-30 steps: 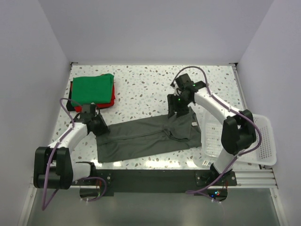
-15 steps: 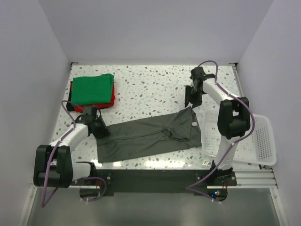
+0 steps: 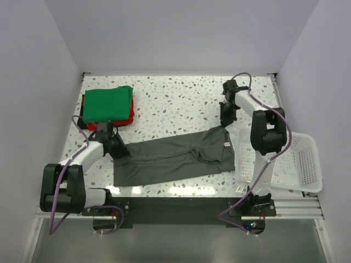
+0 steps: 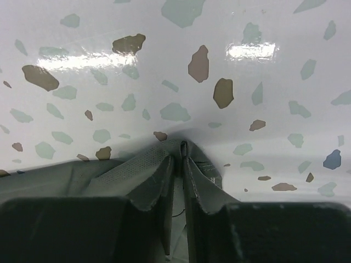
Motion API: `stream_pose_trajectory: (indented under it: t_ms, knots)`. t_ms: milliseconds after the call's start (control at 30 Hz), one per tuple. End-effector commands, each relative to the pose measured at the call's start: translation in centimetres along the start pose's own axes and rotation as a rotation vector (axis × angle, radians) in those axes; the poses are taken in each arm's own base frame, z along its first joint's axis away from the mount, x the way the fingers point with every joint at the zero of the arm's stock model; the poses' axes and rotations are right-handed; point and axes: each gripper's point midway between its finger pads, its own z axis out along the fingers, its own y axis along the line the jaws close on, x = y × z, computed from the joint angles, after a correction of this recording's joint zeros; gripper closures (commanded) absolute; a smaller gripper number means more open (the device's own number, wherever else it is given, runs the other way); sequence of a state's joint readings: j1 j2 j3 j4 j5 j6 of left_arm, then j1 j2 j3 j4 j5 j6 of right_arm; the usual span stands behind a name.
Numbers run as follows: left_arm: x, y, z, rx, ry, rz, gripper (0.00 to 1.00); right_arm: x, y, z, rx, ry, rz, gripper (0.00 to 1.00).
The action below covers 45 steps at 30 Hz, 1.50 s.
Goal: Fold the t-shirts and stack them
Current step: Fold the tshirt
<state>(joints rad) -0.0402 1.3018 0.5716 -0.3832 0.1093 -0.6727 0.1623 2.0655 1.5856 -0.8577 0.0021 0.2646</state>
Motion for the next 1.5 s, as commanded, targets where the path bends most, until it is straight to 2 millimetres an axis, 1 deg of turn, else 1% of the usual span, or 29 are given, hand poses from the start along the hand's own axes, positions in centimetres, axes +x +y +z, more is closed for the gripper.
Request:
stream_pose_trajectory:
  t_ms: [0,33,133,167,267,333,467,567,600,633,667,700,767,800,833,900,933,1000,1033,1067,1100,1133,1167,1267,1300,1333,1367,1400,1467]
  knots:
    - [1.0,2.0,1.0,-0.079,0.031,-0.019,0.68,-1.1,-0.2,-0.2,-0.002,-0.014,-0.012,0.85]
    - [1.1,2.0,1.0,-0.079,0.033,-0.021,0.68,-1.0,-0.3,0.0,0.000,-0.005,-0.013,0.87]
    - [1.0,2.3,0.9,-0.101,0.030,-0.031,0.68,-0.8,-0.6,0.1,0.022,0.009,-0.005,0.99]
    - [1.0,2.6,0.8,-0.118,0.032,-0.035,0.71,-0.8,-1.0,0.0,0.042,0.014,0.004,1.00]
    - [1.1,3.4,0.5,-0.159,0.025,-0.055,0.74,-1.0,-2.3,-0.4,0.093,0.016,0.050,1.00]
    - [1.3,3.5,0.3,-0.162,0.026,-0.071,0.75,-1.1,-2.7,-0.5,0.098,0.016,0.084,1.00]
    - [1.2,3.4,-0.1,-0.148,0.007,-0.077,0.75,-1.8,-2.4,-0.4,0.083,0.010,0.104,1.00]
    - [0.6,2.8,-0.4,-0.119,-0.013,-0.069,0.75,-2.4,-1.8,0.1,0.059,0.017,0.108,1.00]
    - [0.5,2.5,-0.5,-0.107,-0.017,-0.067,0.75,-2.5,-1.7,0.8,0.057,0.028,0.109,1.00]
    - [0.3,2.3,-0.5,-0.098,-0.021,-0.062,0.74,-3.3,-1.5,0.7,0.047,0.012,0.111,1.00]
    - [0.1,2.1,-0.7,-0.090,-0.029,-0.058,0.73,-3.5,-1.2,0.8,0.037,0.013,0.110,1.00]
    - [0.0,2.0,-0.8,-0.086,-0.031,-0.056,0.72,-3.7,-1.1,1.5,0.034,0.020,0.110,1.00]
    - [-0.2,1.8,-1.1,-0.084,-0.037,-0.053,0.71,-5.1,-0.6,1.4,0.023,-0.008,0.107,1.00]
    - [-0.2,1.8,-1.4,-0.081,-0.041,-0.051,0.71,-5.3,-0.5,2.0,0.014,-0.004,0.107,1.00]
    - [-0.4,1.6,-1.6,-0.078,-0.048,-0.052,0.70,-6.5,-0.2,1.9,0.004,-0.031,0.107,1.00]
    - [-0.6,1.5,-2.0,-0.071,-0.060,-0.050,0.69,-7.5,0.2,2.2,-0.002,-0.044,0.105,1.00]
    - [-0.6,1.5,-2.2,-0.073,-0.059,-0.048,0.68,-8.5,0.3,2.6,-0.006,-0.054,0.107,1.00]
    - [-0.7,1.4,-2.7,-0.069,-0.070,-0.049,0.68,-9.7,0.8,2.9,-0.011,-0.070,0.105,1.00]
    - [-0.7,1.4,-3.0,-0.071,-0.070,-0.052,0.68,-11.1,1.1,2.3,-0.022,-0.108,0.107,1.00]
    - [-0.8,1.3,-3.2,-0.068,-0.073,-0.050,0.68,-11.5,1.2,3.1,-0.022,-0.107,0.108,1.00]
    - [-1.0,1.1,-3.6,-0.054,-0.087,-0.046,0.68,-12.1,1.5,3.2,-0.027,-0.121,0.110,1.00]
    - [-1.2,0.7,-3.9,-0.039,-0.097,-0.037,0.68,-13.3,2.5,2.5,-0.066,-0.158,0.110,1.00]
    - [-1.5,0.5,-4.1,-0.026,-0.111,-0.026,0.67,-13.7,2.7,3.0,-0.075,-0.163,0.116,1.00]
    - [-2.5,-0.8,-4.6,0.031,-0.140,0.020,0.67,-15.9,4.2,1.9,-0.129,-0.249,0.131,0.95]
    - [-2.8,-1.2,-4.7,0.049,-0.149,0.043,0.66,-16.3,4.5,1.5,-0.143,-0.270,0.142,0.89]
    - [-3.1,-1.7,-4.7,0.064,-0.155,0.058,0.66,-17.4,5.1,1.0,-0.163,-0.317,0.140,0.84]
    - [-3.2,-2.2,-4.7,0.078,-0.152,0.073,0.66,-17.7,5.8,0.5,-0.174,-0.339,0.134,0.79]
    - [-3.4,-2.6,-4.4,0.086,-0.151,0.091,0.66,-18.4,6.0,-0.6,-0.184,-0.373,0.133,0.64]
    - [-3.5,-3.7,-4.1,0.108,-0.141,0.127,0.66,-19.3,6.7,-1.9,-0.203,-0.422,0.127,0.52]
